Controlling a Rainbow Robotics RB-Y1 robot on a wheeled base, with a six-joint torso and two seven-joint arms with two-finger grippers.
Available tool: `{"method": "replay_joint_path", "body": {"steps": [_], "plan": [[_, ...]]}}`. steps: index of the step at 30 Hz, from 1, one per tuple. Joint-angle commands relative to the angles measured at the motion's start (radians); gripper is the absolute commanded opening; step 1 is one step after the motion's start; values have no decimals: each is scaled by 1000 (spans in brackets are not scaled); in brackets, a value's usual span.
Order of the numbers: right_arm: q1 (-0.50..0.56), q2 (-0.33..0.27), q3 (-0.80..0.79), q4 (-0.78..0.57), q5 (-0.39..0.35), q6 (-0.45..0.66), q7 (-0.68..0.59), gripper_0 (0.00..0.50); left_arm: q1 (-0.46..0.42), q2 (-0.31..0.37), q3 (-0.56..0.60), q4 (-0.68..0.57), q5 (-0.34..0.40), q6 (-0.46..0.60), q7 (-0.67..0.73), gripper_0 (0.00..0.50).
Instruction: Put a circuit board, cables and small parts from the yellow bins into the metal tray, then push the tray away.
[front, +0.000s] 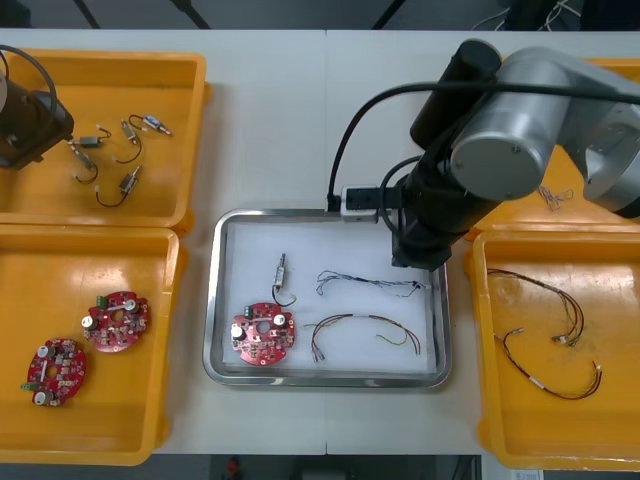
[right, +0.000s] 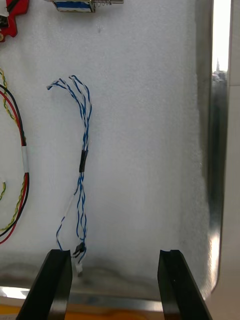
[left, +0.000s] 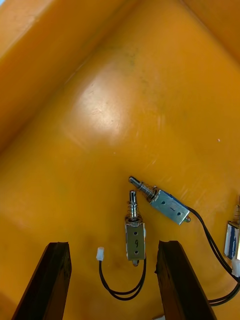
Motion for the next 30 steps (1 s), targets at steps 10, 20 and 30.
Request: {"method": "replay_joint_path", "body": {"steps": [10,20,30], "plan": [[2,-85,-297,-33,-141,154,-232,500,-39,-41,-27,54,7,-97,-43,500],[141,-174,-485,-108,-129,203,-477,500,-39,-44,-127,54,6,-169,-39,500],[318,-241,-668,-190,-72,259,-658,500,-37,-44,-168,54,-12,-190,-40,500]]}}
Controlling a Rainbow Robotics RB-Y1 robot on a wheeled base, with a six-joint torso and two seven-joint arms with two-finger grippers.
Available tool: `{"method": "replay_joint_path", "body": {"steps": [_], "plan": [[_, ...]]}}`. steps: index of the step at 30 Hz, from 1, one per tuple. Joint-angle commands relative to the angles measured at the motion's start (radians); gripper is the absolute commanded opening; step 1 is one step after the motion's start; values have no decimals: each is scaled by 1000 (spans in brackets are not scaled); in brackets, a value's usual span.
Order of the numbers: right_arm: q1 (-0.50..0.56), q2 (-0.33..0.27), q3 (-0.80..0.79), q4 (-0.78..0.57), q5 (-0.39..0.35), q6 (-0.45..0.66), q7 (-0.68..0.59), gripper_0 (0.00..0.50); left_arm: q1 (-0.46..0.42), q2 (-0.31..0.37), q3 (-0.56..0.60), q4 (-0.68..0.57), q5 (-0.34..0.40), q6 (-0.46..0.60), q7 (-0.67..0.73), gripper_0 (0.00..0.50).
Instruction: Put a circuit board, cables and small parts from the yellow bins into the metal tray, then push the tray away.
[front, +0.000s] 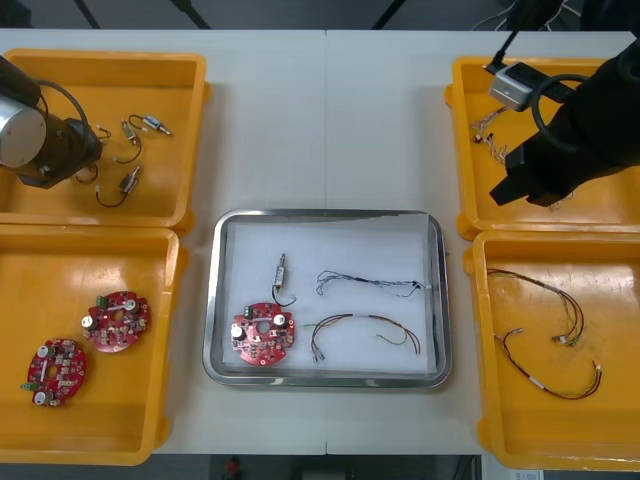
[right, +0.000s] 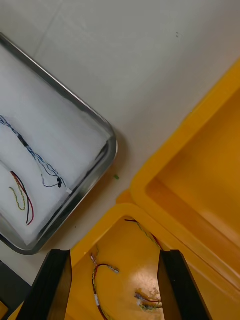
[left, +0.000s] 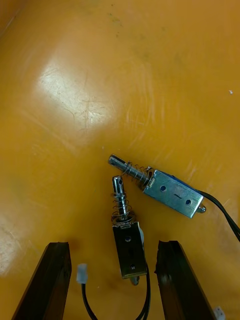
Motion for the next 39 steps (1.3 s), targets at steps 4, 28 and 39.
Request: {"method": "replay_joint_path", "body": {"steps": [4,28,39], "plan": [[103,-71,-133,-50,45,60,-144,500,-38,-5,-34,4,-20,-37,-13,500],[398,-102,-415,-38,107,113,-394,500,-37,-5,-107,7,-70,-80,-13,229],[434,-100,-414,4,119,86,-380,500,-37,-5,-107,7,-67,-79,-28,0]]}}
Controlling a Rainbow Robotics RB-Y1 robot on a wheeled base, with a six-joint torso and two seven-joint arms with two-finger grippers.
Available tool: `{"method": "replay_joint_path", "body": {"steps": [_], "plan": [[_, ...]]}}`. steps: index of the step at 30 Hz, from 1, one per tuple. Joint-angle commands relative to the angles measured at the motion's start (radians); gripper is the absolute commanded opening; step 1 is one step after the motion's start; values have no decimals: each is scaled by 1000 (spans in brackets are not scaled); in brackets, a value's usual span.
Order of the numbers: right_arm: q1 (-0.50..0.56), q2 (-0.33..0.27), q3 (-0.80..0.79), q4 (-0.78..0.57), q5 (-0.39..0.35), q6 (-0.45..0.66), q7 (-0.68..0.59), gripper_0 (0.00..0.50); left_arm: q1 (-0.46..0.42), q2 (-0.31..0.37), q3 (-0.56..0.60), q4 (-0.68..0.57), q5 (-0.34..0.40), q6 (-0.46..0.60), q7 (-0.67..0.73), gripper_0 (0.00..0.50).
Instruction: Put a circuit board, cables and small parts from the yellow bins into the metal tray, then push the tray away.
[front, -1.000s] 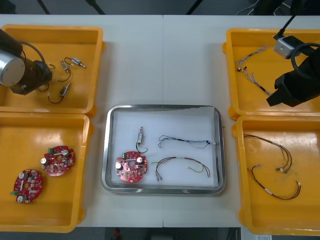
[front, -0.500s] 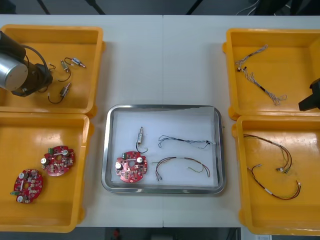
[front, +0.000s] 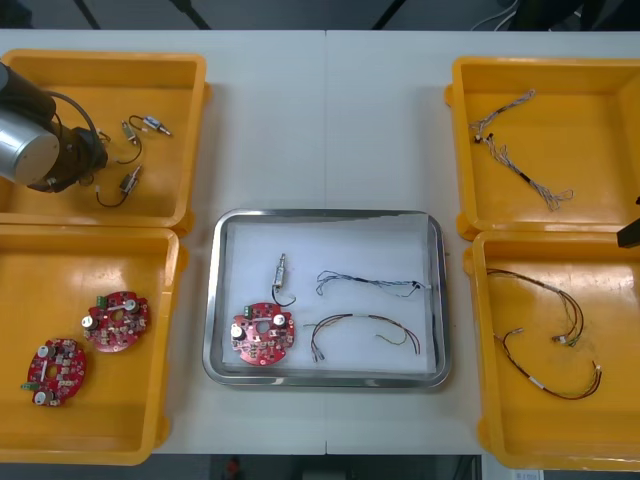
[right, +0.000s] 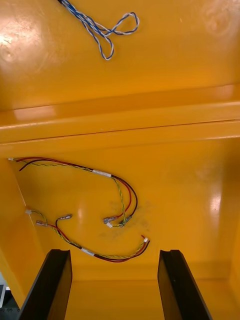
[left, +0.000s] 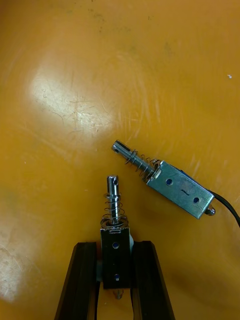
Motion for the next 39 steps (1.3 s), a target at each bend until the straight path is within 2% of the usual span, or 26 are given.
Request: {"method": "replay_joint_path", "body": {"steps": [1,5,11,19,26,35,39], "plan": [[22,-48,-30,2,6,-22,-7,500,-31,-4,-22,5,-6,-9,-28,0],[40,-48,-30,2,9,-42,-4,500,-35,4,-22,-5,-6,0,-34,0],[48,-50,-30,2,6,-47,0,500,-66,41,8,-58,25,130,-47,0],[47,-48,-30,2,9,-48,3,500,-69,70,152,-153,57,336,-70,0],[47,-48,-30,2,9,-48,3,500,-72,88,255,-213,68,448,-85,0],[47,-48,-30,2,9,-48,3,500,-117,101,334,-271,152,627,-93,0],[47,-48,-30,2,9,-48,3,500,-120,101,354,-305,188,673,-77,0]]}}
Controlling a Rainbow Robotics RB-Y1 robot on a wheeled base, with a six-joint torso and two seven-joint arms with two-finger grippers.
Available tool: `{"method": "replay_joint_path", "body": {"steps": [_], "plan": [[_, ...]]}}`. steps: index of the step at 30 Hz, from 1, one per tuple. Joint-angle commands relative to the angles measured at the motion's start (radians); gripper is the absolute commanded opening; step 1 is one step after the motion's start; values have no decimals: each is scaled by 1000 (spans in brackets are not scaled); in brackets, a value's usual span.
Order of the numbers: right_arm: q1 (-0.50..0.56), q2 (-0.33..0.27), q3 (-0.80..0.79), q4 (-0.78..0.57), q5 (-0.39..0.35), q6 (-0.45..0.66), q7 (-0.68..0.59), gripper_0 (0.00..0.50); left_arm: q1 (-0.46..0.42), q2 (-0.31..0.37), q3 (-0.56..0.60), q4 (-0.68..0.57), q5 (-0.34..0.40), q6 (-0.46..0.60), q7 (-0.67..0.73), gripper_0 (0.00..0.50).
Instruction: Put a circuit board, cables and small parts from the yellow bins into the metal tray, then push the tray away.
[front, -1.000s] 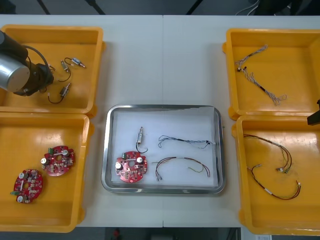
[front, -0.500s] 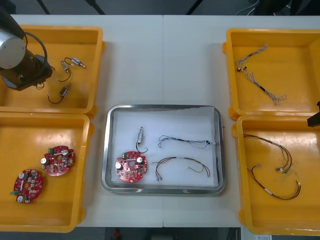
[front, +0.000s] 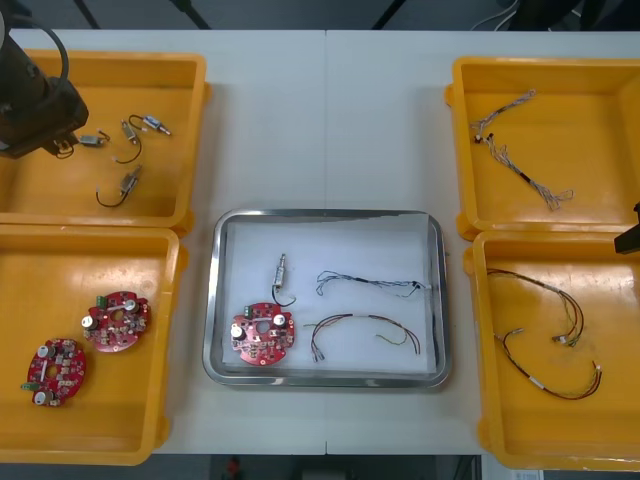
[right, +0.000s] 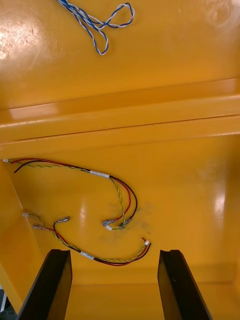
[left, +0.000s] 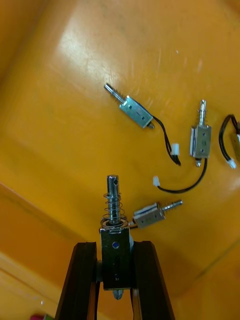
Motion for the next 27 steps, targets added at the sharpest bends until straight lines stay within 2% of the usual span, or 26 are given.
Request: {"method": "replay_joint_path", "body": {"steps": [1,7,16,18,21,27], "plan": [[10,-48,-30,-1,7,-7,3,500,-56,51,59,-65,49,57,-59,0],[10,-48,-30,-1,7,-7,3,500,-50,49,59,-163,103,71,96,0],[10,-48,-30,-1,7,-7,3,500,12,28,60,-365,103,77,350,0],[10,-48,-30,-1,7,-7,3,500,30,15,60,-410,91,77,401,0],[10,-48,-30,-1,7,-7,3,500,68,-25,59,-493,32,82,484,0],[10,-48,-30,-1,7,-7,3,500,140,-117,59,-609,-92,126,543,0]]}}
